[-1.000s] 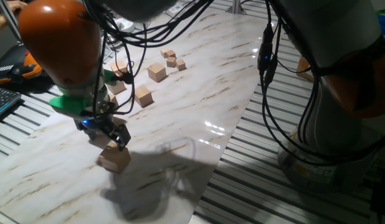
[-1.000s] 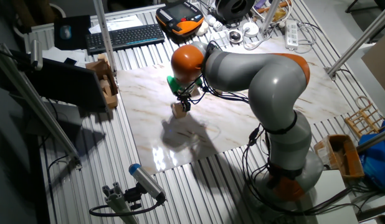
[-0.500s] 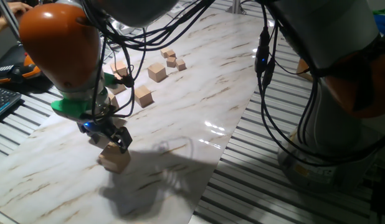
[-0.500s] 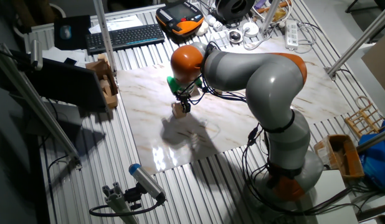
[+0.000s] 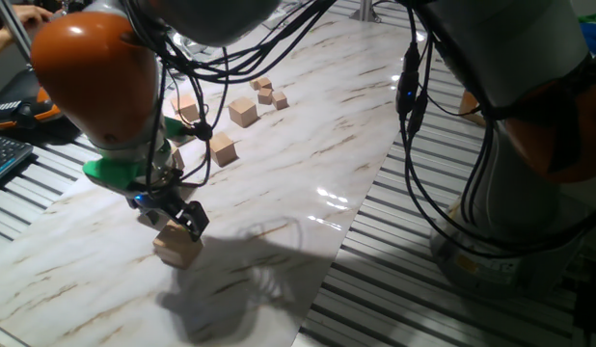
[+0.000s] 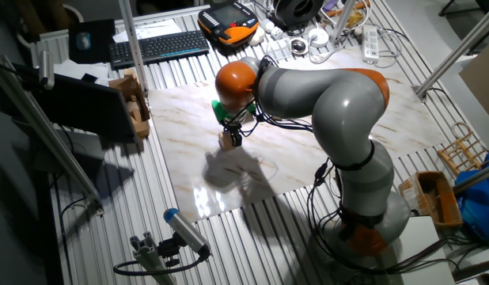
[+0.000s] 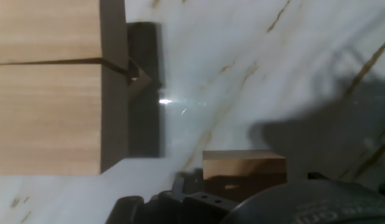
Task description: Stack the blocks into a cross shape
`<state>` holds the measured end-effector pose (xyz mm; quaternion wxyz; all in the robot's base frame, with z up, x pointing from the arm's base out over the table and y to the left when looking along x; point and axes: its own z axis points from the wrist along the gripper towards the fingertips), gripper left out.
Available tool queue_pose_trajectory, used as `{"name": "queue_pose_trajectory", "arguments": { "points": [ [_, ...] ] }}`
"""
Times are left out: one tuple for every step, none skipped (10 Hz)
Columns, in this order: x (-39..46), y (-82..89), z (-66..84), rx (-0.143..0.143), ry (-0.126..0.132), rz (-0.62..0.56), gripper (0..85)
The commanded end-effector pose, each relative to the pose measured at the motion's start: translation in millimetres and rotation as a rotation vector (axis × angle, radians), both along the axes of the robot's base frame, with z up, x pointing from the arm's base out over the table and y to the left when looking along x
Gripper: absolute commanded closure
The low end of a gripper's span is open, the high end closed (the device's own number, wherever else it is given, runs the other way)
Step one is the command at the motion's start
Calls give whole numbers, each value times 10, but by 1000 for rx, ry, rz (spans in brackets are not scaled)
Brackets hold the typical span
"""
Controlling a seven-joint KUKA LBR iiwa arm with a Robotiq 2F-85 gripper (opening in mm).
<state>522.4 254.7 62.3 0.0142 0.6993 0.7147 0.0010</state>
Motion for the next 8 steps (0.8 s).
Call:
{"name": "queue_pose_trajectory", "arguments": {
  "points": [
    [0, -5, -9, 6, 0, -1, 0],
    [-1, -6, -9, 6, 1, -7, 0],
    [-2, -6, -7, 3, 3, -13, 0],
    [-2, -5, -12, 7, 3, -22, 0],
    [-2, 0, -31, 11, 3, -29, 0],
    [-2, 5, -40, 16, -1, -33, 0],
    [-1, 12, -38, 24, -2, -36, 0],
    [1, 31, -33, 26, -3, -39, 0]
  ]
}}
